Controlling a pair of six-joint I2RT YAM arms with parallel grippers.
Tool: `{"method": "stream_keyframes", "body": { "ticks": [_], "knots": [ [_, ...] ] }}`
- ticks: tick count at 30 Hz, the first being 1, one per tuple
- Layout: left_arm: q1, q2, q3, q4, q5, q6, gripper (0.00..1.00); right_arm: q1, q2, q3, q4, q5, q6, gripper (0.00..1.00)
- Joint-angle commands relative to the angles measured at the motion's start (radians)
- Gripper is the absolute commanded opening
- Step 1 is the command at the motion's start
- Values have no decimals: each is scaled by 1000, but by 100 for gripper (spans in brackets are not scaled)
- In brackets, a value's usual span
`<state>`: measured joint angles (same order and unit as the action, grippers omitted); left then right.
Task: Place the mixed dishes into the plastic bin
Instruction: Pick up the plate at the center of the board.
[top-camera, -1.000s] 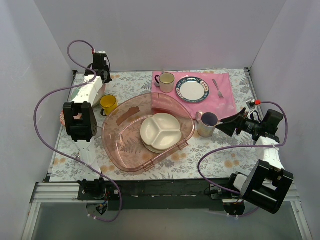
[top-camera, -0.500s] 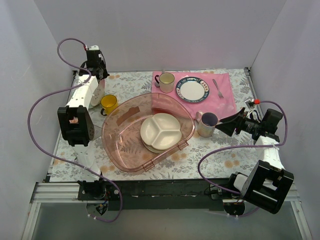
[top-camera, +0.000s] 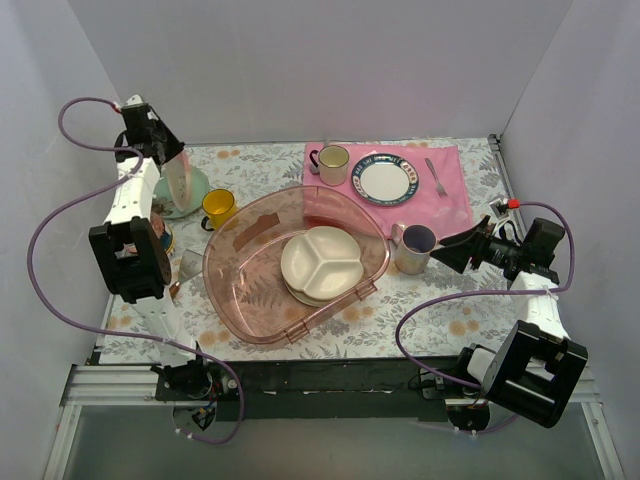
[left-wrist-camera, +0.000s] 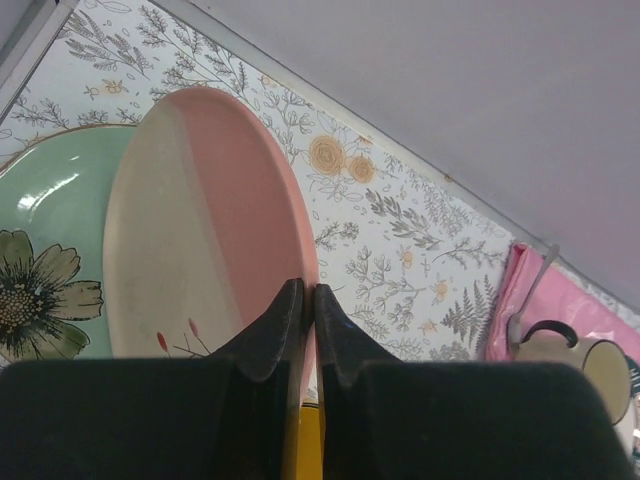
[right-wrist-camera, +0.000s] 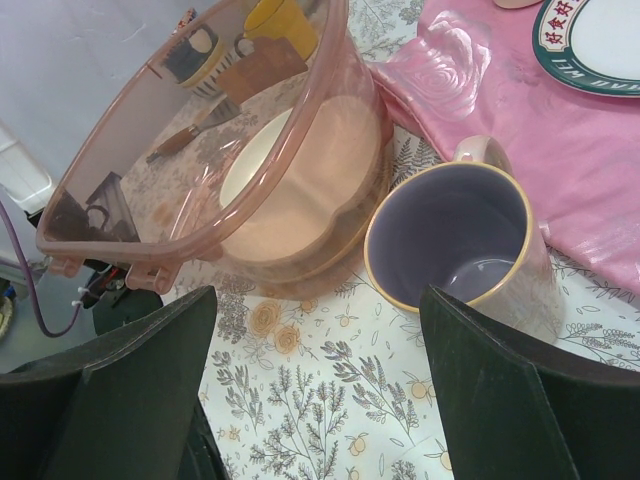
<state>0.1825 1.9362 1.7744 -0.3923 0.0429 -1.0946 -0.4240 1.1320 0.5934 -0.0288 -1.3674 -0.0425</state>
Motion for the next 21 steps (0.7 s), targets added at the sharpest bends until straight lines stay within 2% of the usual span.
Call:
{"method": "stream_keyframes", "body": {
  "ticks": [1, 10, 21],
  "knots": [
    [52, -137, -1, 122, 133, -96, 0, 4, -18, 40, -3, -9, -20, 90],
    [92, -177, 14, 148, 201, -180, 0, 4, -23, 39, -3, -9, -20, 90],
    [104, -224, 46, 178, 219, -264, 0, 4, -35, 37, -5, -15, -20, 90]
  ]
}}
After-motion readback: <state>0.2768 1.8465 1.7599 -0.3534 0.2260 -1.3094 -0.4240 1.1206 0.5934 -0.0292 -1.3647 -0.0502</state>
